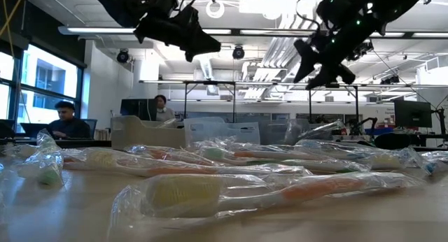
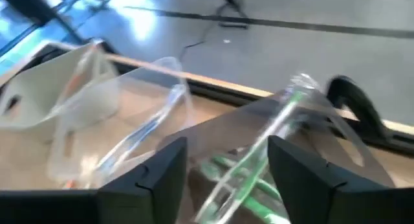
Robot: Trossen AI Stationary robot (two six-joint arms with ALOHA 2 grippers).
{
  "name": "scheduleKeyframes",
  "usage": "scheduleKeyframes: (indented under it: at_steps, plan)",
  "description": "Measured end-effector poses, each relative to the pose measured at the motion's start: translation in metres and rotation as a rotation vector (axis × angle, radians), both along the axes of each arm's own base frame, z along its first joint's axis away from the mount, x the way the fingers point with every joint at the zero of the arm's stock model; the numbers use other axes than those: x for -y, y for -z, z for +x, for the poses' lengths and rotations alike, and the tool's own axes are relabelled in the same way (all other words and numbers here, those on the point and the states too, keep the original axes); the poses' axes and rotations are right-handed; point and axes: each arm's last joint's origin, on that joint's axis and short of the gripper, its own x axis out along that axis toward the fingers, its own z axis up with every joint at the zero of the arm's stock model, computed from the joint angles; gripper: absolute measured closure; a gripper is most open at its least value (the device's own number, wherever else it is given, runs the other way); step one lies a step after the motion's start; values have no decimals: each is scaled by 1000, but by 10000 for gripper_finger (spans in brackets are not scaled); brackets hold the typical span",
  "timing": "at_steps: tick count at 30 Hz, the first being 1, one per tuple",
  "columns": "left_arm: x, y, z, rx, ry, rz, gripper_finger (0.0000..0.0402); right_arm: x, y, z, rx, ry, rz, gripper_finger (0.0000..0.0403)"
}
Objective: Pick & Place Toothbrushes
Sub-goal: Put the blue toothbrush into the transparent bin
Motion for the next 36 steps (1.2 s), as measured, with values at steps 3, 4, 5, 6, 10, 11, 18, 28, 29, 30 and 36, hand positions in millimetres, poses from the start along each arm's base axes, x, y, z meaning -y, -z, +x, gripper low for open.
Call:
scheduleKeyframes:
  at_steps: [3,4,5,6,10,11,18,28,29,30,36]
  plan:
    - [-2,4,-4,-40,-12,-24,294,-7,-4,6,6,-113,-32,242]
    - [-2,5,-5,-55,-15,-27,294,-10,-4,7,0,-156,-37,256]
    - [-2,6,-6,-70,-23,-30,294,-12,-4,9,-3,-198,-48,270]
    - [-2,7,-6,-84,-32,-33,295,-13,-5,11,-2,-239,-63,284]
    - [4,7,-13,-140,-37,-29,320,-20,-7,16,0,-382,-97,331]
    - [7,4,-16,-146,-35,-14,330,-22,-7,17,4,-411,-96,342]
    - [32,4,-45,-111,-36,49,395,-28,-14,17,-3,-484,-180,395]
    - [74,16,-97,-12,-121,144,400,-31,-18,15,9,-548,-208,399]
    - [77,17,-101,-3,-123,153,399,-31,-18,15,10,-549,-208,399]
    - [81,18,-105,6,-123,160,399,-31,-18,15,9,-549,-208,399]
    - [97,36,-126,5,-192,173,399,-31,-18,15,8,-548,-207,399]
